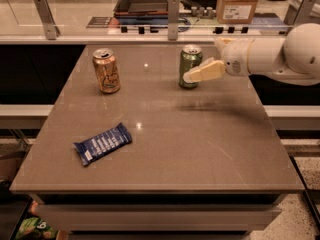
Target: Knock green can over
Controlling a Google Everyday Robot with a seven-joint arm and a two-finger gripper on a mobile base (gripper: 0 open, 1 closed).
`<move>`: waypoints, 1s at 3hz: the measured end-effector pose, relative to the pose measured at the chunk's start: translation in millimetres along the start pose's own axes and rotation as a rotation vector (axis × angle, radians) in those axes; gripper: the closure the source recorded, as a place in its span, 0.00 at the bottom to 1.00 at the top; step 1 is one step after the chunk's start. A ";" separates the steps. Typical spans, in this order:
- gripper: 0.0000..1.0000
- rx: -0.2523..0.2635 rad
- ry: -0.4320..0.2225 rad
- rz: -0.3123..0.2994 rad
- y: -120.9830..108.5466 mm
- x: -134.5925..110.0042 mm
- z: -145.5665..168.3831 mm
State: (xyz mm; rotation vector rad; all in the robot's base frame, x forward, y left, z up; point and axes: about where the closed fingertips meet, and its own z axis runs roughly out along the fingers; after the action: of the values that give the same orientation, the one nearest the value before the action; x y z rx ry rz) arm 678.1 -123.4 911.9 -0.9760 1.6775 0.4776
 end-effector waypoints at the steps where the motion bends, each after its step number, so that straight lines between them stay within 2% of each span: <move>1: 0.00 -0.037 -0.048 0.028 -1.7 8.4 15.0; 2: 0.00 -0.071 -0.091 0.052 -3.0 16.2 28.4; 3: 0.00 -0.072 -0.092 0.052 -3.1 16.3 28.7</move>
Offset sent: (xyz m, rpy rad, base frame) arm 0.0215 0.0085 -0.0277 0.1297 0.0099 0.0656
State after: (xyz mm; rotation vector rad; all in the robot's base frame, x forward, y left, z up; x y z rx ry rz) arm 696.4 -110.2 887.7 -0.9497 1.6158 0.6120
